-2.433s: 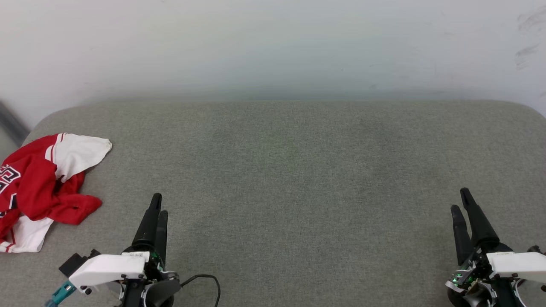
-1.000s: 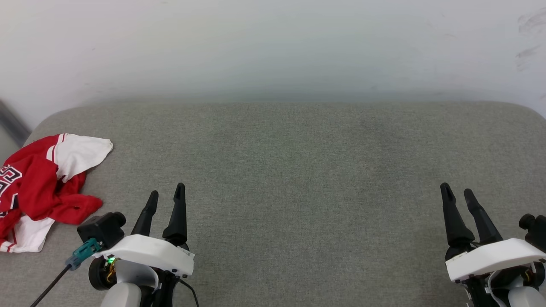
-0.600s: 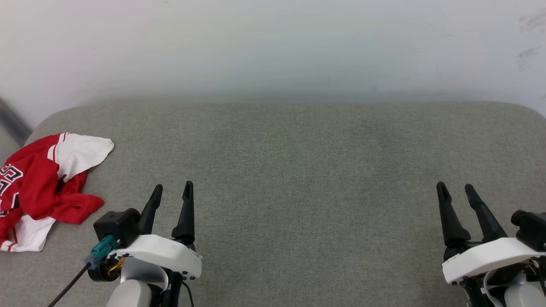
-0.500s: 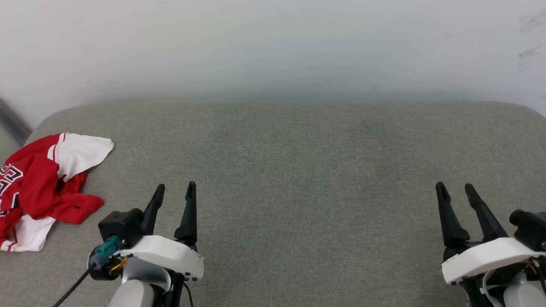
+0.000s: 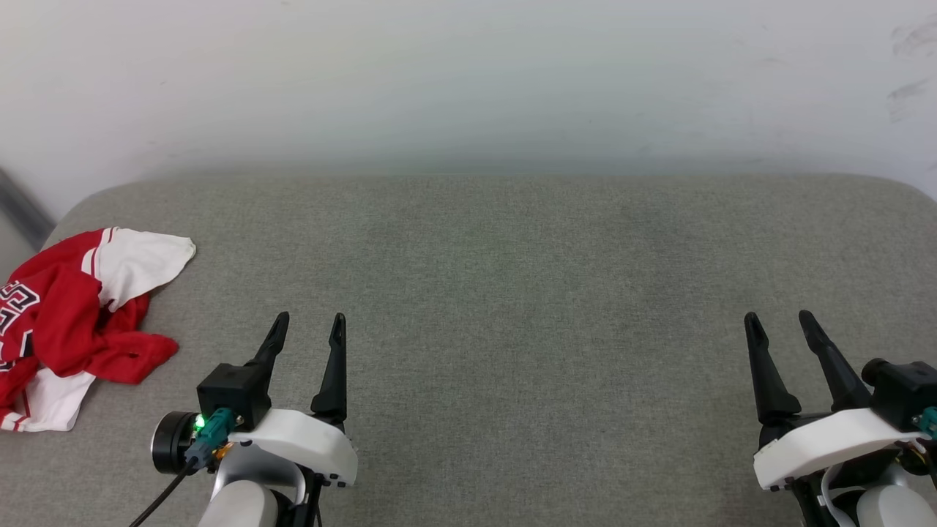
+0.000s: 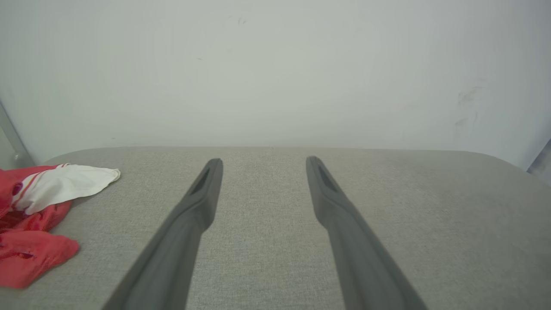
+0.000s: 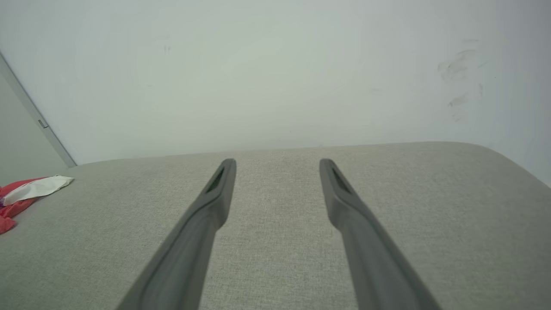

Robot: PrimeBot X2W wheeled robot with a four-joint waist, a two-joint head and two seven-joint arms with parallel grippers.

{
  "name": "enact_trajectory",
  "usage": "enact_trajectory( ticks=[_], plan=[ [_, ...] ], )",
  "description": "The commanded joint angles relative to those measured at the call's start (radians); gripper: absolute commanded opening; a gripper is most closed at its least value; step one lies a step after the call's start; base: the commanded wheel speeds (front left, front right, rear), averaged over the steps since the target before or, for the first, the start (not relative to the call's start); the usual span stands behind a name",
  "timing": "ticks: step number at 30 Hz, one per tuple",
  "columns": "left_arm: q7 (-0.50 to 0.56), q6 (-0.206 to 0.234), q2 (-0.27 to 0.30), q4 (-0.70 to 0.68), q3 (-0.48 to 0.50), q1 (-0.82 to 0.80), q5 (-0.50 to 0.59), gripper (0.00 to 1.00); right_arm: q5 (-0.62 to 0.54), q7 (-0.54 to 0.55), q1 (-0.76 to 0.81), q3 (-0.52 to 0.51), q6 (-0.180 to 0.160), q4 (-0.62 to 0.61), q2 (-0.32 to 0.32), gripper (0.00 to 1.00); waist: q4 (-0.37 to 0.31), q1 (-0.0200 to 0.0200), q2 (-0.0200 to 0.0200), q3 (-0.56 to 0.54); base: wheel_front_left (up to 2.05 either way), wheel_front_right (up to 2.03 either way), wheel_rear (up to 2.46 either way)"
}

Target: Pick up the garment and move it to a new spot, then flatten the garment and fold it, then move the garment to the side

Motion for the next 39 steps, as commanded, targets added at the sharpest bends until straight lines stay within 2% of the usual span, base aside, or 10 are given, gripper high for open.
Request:
enact_trajectory(
  ticks=[1,18,33,39],
  plan=[
    [-0.011,0.009,0.009,-0.001,-0.003,-0.010,0.023,1.00,-0.026,-0.010,-0.022,-0.001,0.000,-0.010,0.001,1.00,0.001,-0.0001,0.0000,0.000,0.00,0.00,0.00],
    [-0.046,0.029,-0.003,0.039,0.007,0.000,0.122,1.00,-0.152,-0.038,-0.002,-0.036,0.000,-0.017,0.038,1.00,0.004,-0.0001,0.0000,-0.002,0.00,0.00,0.00],
    [-0.072,0.014,-0.034,0.080,0.040,-0.005,0.201,1.00,-0.220,-0.029,0.013,-0.037,0.000,-0.017,0.049,1.00,0.008,-0.0001,0.0000,-0.004,0.00,0.00,0.00],
    [-0.078,0.001,-0.046,0.091,0.058,-0.010,0.211,1.00,-0.215,-0.024,0.014,-0.040,0.000,-0.014,0.048,1.00,0.012,-0.0001,0.0000,-0.004,0.00,0.00,0.00]
  ],
)
